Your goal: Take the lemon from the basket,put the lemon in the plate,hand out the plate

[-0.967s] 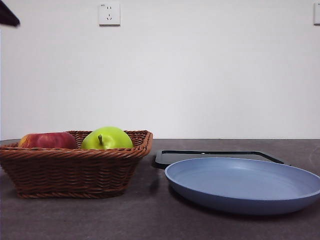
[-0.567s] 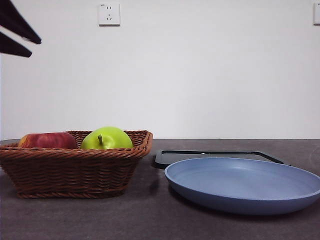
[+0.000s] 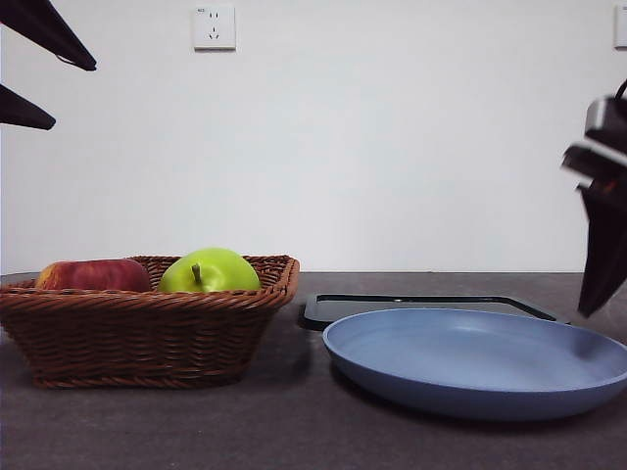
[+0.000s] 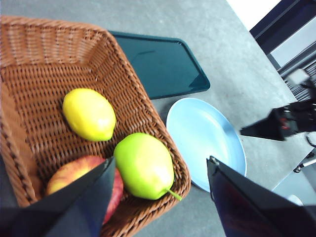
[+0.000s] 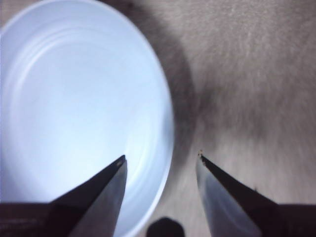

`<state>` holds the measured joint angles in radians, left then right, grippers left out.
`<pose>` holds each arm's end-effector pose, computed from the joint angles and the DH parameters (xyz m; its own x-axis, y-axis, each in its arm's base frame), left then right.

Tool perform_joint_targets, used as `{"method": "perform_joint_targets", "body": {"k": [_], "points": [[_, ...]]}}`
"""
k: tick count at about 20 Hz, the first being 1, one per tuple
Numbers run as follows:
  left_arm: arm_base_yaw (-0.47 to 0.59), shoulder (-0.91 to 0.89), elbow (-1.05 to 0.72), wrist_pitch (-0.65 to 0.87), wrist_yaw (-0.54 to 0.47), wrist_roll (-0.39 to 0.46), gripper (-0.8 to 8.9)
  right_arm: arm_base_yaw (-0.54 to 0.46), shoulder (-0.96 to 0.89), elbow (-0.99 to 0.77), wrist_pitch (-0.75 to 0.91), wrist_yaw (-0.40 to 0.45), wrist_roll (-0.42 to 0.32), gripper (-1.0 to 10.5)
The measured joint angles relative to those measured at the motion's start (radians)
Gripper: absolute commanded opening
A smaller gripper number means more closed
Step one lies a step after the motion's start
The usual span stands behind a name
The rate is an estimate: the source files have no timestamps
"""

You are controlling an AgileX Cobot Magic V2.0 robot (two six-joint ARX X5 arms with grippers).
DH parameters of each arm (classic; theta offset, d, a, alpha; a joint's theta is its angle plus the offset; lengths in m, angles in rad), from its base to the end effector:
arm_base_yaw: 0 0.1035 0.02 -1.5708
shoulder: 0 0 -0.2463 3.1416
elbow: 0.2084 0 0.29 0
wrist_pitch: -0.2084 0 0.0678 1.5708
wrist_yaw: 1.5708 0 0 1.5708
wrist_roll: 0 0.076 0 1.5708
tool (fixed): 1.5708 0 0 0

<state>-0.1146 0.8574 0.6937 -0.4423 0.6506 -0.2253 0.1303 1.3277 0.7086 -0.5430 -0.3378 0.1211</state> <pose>0.2470 -0.0748 0.2296 0.5805 -0.6765 -0.4532 0.4443 0.7296 -0.5199 0.2764 0.0616 0.0988 0.3287 0.3773 -0.8658 -0.1414 0.9261 0.3499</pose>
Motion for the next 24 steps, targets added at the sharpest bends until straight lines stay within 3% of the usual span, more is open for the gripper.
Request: {"method": "perform_joint_targets", "body": {"k": [8, 17, 20, 24], "points": [[0.000, 0.000, 0.000, -0.006, 0.000, 0.000, 3.26, 0.020, 0.139, 0.000, 0.060, -0.074, 0.021, 0.2], [-0.021, 0.000, 0.000, -0.006, -0.005, -0.004, 3.25, 0.019, 0.023, 0.005, 0.002, -0.076, 0.039, 0.0], [-0.072, 0.012, 0.016, -0.010, -0.078, -0.012, 3.25, 0.019, -0.088, 0.005, -0.052, -0.073, 0.037, 0.0], [-0.167, 0.117, 0.169, -0.111, -0.247, -0.004, 3.25, 0.019, -0.191, 0.005, -0.135, -0.073, 0.036, 0.0]]}}
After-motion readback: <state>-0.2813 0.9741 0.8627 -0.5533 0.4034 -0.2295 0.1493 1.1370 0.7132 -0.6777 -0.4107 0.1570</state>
